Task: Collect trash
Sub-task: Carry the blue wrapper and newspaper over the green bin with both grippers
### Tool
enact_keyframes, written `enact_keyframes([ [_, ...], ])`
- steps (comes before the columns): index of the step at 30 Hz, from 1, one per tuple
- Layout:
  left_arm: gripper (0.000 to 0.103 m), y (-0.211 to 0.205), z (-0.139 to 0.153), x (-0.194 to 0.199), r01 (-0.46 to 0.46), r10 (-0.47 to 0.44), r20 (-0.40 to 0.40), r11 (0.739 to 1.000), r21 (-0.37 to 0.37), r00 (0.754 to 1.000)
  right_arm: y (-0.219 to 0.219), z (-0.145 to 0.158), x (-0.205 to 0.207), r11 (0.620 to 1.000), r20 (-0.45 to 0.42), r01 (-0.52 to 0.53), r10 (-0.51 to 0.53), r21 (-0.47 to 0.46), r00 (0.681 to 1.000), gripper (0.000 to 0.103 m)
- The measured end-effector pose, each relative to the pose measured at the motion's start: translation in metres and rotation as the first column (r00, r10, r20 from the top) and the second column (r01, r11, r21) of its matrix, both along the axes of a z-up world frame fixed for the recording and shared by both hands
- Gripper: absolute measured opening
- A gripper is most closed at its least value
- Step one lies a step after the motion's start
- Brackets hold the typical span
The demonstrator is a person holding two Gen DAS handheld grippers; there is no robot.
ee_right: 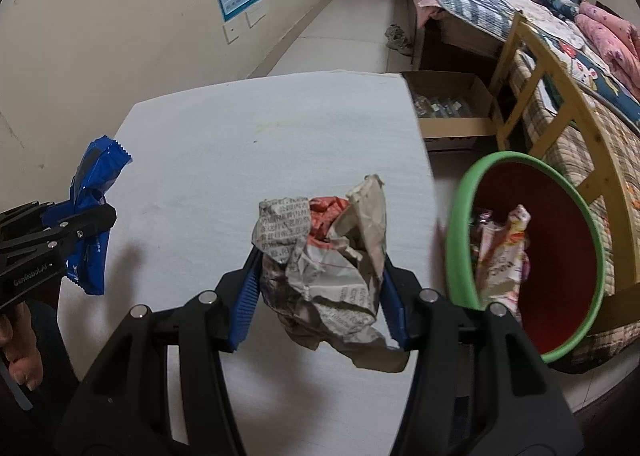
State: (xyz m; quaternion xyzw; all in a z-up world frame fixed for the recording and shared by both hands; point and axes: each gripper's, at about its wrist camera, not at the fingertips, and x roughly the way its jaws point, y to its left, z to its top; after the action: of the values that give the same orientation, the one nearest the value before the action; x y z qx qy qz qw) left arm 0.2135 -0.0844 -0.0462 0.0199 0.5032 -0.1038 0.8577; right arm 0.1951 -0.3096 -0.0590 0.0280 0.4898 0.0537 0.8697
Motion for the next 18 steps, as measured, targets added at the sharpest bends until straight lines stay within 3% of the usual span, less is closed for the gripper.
enact_keyframes([
  [10, 0.033, -0.075, 0.012, 0.005, 0.129, -0.129, 0.011, 0.991, -0.038, 0.992, -0.065, 0.013, -0.01, 0.994, 0.018, 0.106, -0.106, -0.014, 0.994, 0.052],
  [18, 0.033, -0.146, 0.022, 0.009, 0.253, -0.252, 0.017, 0.965, -0.075, 0.967, -0.139, 0.017, -0.015, 0.976, 0.02, 0.213, -0.213, -0.035, 0.977, 0.052],
])
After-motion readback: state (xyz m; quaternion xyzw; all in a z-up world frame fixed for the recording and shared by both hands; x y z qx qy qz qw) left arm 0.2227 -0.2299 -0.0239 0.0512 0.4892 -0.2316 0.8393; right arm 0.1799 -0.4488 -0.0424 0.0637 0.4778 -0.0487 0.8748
